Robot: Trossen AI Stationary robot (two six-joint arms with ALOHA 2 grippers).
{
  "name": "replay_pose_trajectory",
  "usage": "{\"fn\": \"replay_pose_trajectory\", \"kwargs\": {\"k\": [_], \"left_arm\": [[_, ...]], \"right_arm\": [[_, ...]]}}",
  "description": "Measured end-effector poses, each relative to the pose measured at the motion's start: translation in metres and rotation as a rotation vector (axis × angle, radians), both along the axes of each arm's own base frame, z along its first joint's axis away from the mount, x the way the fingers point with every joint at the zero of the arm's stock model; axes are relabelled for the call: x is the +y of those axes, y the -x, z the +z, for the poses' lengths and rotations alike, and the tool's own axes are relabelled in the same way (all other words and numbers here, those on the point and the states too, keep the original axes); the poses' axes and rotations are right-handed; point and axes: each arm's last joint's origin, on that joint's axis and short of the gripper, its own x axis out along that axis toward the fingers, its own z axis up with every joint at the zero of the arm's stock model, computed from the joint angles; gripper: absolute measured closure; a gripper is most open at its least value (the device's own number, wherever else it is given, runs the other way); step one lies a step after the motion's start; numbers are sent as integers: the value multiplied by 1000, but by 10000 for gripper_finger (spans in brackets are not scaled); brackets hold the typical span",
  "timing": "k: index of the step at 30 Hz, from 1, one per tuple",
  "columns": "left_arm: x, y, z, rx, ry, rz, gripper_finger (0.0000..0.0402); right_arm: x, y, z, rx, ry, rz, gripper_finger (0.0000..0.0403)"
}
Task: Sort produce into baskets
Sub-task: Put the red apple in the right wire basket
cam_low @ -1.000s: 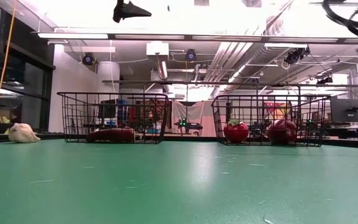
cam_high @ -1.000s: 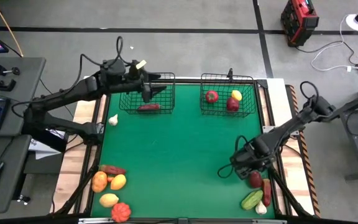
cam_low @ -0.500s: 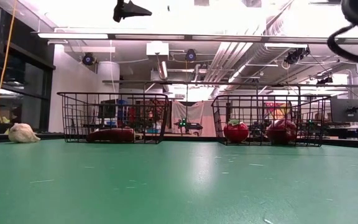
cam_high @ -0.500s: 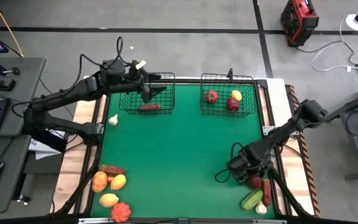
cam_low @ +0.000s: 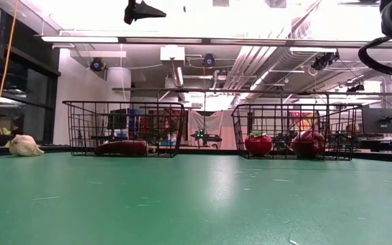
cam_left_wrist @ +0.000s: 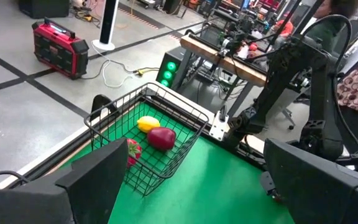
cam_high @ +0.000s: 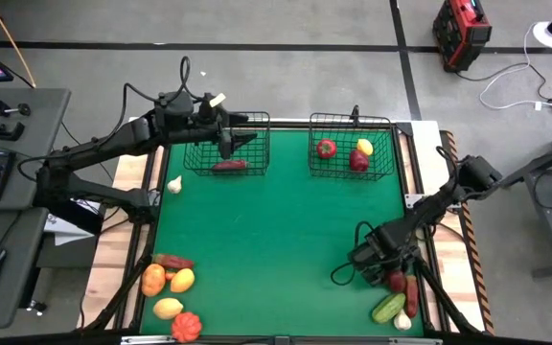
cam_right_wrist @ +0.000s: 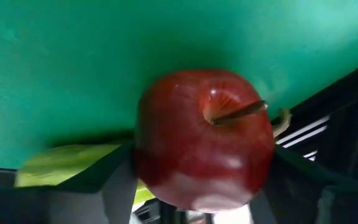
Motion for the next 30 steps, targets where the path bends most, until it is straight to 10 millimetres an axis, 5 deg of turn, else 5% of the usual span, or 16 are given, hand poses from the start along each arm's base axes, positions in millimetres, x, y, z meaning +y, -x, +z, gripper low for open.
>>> {"fn": "replay_pose_trajectory", "kwargs": {"k": [5, 10, 18, 25, 30], "left_arm": [[0, 3, 3, -13, -5, 5, 37], [5, 8, 7, -41, -16, 30, 37], [8, 9, 10, -77, 1, 43, 37], [3, 8, 8, -78, 75, -2, 37], [-2, 6, 6, -61, 93, -24, 37]], "right_arm": [[-3, -13, 27, -109, 105, 101, 155], [-19, -38, 85, -308, 230, 141, 155], [-104, -71, 161, -671, 776, 39, 155], [-193, -65, 163, -544, 969, -18, 104], [-231, -58, 160, -517, 1012, -97, 72]]}}
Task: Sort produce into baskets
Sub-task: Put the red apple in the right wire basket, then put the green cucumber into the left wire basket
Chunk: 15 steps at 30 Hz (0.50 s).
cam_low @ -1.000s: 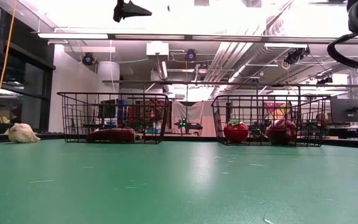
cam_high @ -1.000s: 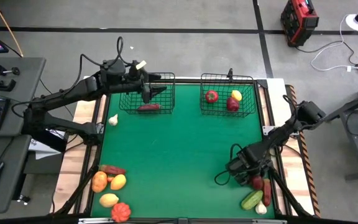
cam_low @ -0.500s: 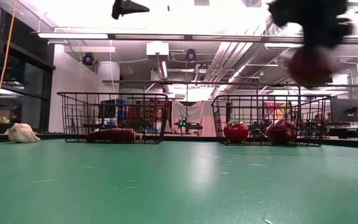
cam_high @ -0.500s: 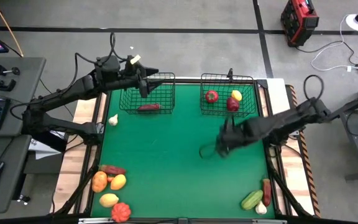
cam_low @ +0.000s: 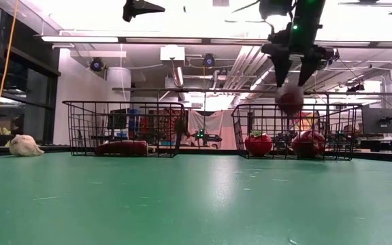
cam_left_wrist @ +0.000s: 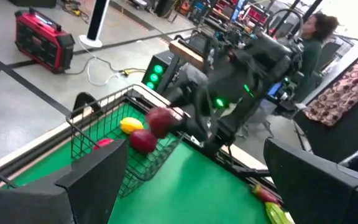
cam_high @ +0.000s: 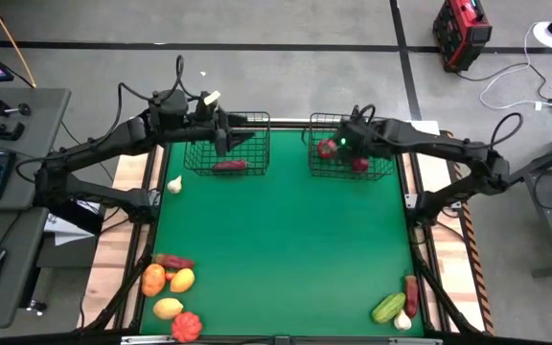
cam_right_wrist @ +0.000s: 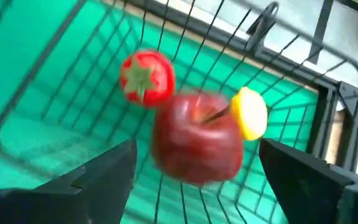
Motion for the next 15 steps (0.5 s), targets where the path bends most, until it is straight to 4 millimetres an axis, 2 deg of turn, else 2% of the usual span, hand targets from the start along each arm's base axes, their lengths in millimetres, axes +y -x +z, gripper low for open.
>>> {"fn": "replay_pose_trajectory", "kwargs": {"k": [4, 8, 11, 15], "left_arm": [[-3, -1, -1, 6, 8, -11, 37], [-3, -1, -1, 6, 11, -10, 37], [-3, -1, -1, 11, 13, -10, 37], [-3, -1, -2, 16, 6, -12, 37]], "right_arm": [[-13, 5, 1, -12, 11, -56, 67], [-15, 6, 1, -11, -14, -41, 66], [-9, 4, 0, -27, -102, 35, 65], [12, -3, -2, -48, -232, 148, 65]]}}
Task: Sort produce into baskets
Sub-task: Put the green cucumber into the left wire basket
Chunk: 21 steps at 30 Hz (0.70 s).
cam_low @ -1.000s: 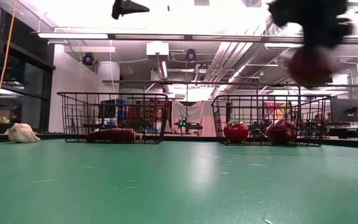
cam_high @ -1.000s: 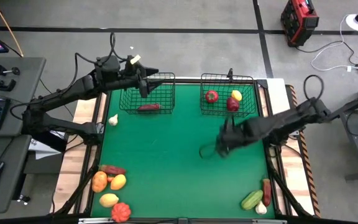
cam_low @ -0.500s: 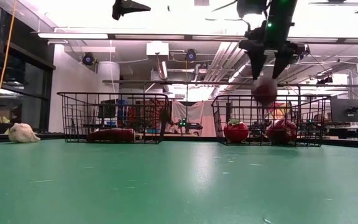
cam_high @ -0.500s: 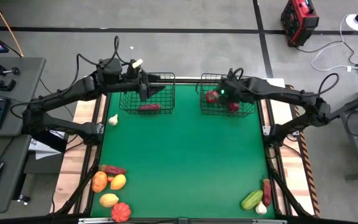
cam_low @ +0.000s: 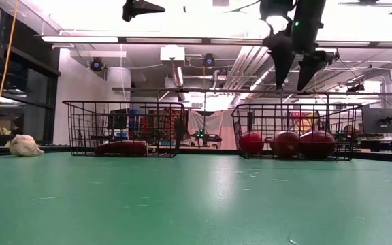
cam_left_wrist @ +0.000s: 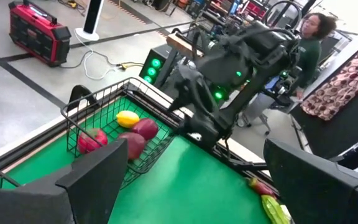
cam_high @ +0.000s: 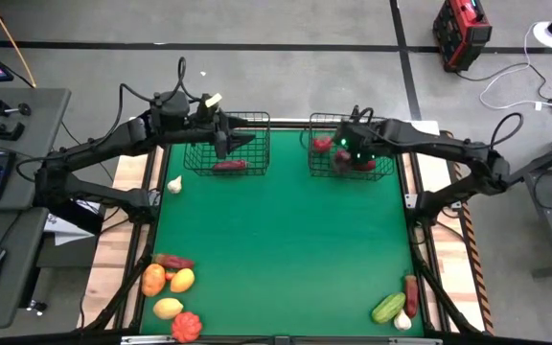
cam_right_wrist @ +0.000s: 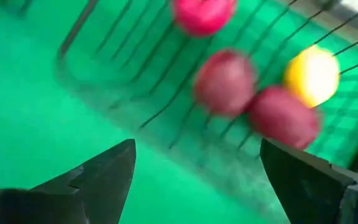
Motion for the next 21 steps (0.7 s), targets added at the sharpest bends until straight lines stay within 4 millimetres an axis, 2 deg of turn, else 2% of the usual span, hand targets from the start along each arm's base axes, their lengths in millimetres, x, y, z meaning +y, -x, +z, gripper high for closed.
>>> {"fn": "replay_pose_trajectory", "kwargs": {"k": [4, 10, 13, 21], "left_arm": [[0, 0, 0, 4, -18, -2, 37], [0, 0, 0, 3, -19, -1, 37], [0, 0, 0, 4, -19, -1, 37], [0, 0, 0, 4, -22, -12, 37]], "right_arm": [[36, -6, -2, 22, -64, 69, 64], [107, -4, -3, 42, -136, 104, 64], [140, 3, -6, 80, -286, 25, 64], [225, 17, -24, 365, -682, -110, 64]]}}
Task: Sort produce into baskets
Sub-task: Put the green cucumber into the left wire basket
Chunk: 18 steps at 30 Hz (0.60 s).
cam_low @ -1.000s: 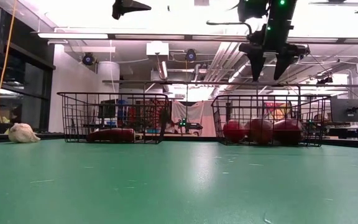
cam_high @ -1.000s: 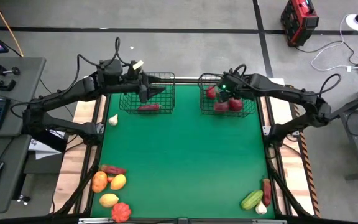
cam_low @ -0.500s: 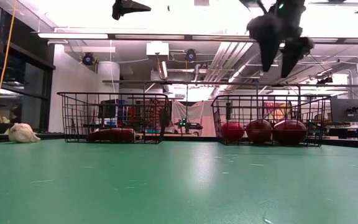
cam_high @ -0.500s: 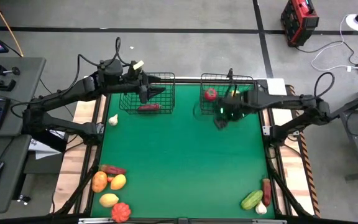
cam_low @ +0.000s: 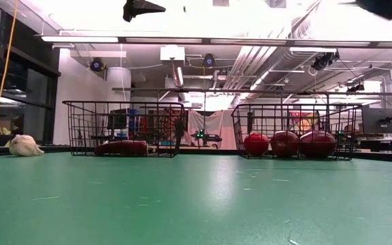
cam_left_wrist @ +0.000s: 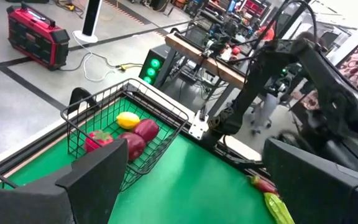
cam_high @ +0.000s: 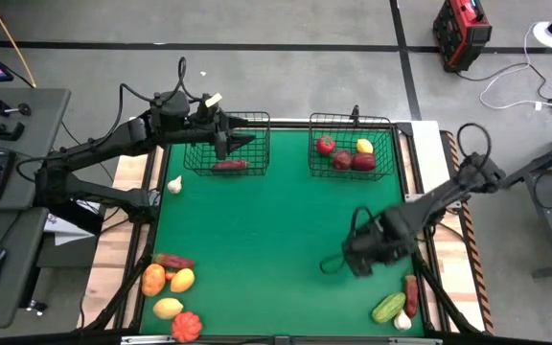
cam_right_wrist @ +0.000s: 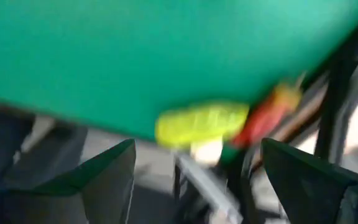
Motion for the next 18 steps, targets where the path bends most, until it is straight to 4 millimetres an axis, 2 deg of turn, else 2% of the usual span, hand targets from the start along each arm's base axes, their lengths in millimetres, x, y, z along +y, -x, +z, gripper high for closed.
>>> {"fn": "replay_pose_trajectory", "kwargs": {"k": [4, 10, 18], "left_arm": [[0, 0, 0, 5, -25, -22, 37], [0, 0, 0, 13, -59, -30, 37], [-2, 0, 0, 14, -76, -82, 37]], "right_arm": [[34, 0, -10, 108, -133, -42, 64], [77, -1, -31, 200, -199, -87, 64], [108, 9, -57, 316, -97, -220, 64]]}}
